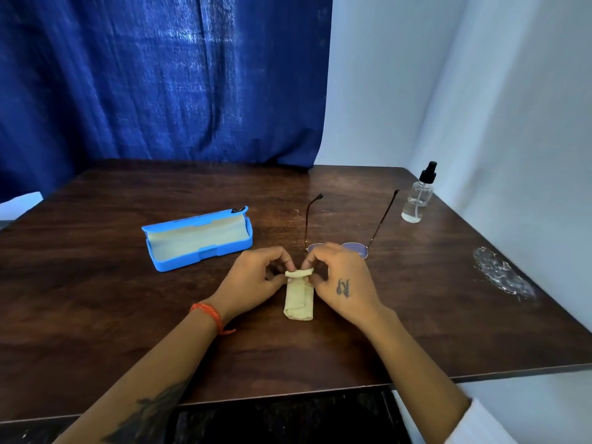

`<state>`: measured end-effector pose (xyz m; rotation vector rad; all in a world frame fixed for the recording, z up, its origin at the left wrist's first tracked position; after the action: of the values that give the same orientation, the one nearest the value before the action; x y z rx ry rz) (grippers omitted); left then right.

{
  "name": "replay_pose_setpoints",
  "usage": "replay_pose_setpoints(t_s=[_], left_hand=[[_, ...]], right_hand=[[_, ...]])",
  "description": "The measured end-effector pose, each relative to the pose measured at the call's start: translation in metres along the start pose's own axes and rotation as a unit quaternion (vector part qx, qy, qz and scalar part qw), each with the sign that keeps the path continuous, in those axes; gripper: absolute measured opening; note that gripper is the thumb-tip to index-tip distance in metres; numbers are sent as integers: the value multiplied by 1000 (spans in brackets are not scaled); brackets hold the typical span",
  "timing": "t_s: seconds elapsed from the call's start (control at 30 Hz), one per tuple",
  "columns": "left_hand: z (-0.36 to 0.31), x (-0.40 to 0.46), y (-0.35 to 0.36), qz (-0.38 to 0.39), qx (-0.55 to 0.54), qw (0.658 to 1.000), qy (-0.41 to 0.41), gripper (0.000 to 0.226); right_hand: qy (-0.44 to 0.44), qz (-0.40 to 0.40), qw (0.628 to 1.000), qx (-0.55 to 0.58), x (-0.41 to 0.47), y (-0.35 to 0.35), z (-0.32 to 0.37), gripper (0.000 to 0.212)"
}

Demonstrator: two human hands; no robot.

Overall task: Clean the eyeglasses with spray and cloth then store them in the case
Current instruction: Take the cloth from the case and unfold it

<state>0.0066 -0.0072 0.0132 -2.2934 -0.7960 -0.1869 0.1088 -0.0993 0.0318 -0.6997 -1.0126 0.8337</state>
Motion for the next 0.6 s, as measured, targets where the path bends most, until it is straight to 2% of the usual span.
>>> replay_pose_setpoints(t_s=[0.13,0.23,0.3,0.37,0.47,0.6], left_hand=[[-2,-9,2,32,-14,999,21,20],[-3,-11,1,12,-38,999,9,19],[-4,-11,-1,-18,11,1000,19,16],[-1,-12,0,-16,106,994,16,29],[9,-14,3,30,175,983,-43,38],[6,-13,3,39,74,996,-25,22]], right_hand=[[-2,13,1000,16,-17,3,-3,14],[17,22,999,47,-23,4,-6,18],[41,-19,996,83,-20,0,-10,14],[74,-28,995,65,-18,0,-17,12],[95,62,994,-7,-18,15,-25,26],[73,122,989,39,-17,16,-21,18]])
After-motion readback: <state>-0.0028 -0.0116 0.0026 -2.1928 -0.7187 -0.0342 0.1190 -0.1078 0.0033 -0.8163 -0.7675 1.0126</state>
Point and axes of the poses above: each hand's wrist, its own x-axis towards the middle knuckle, its own y-axis out of the palm, z = x × y, the point moved 6 cm from there along x, towards the middle knuckle, and after that the axes turned 6 degrees about -x, right-handed, at the moved point
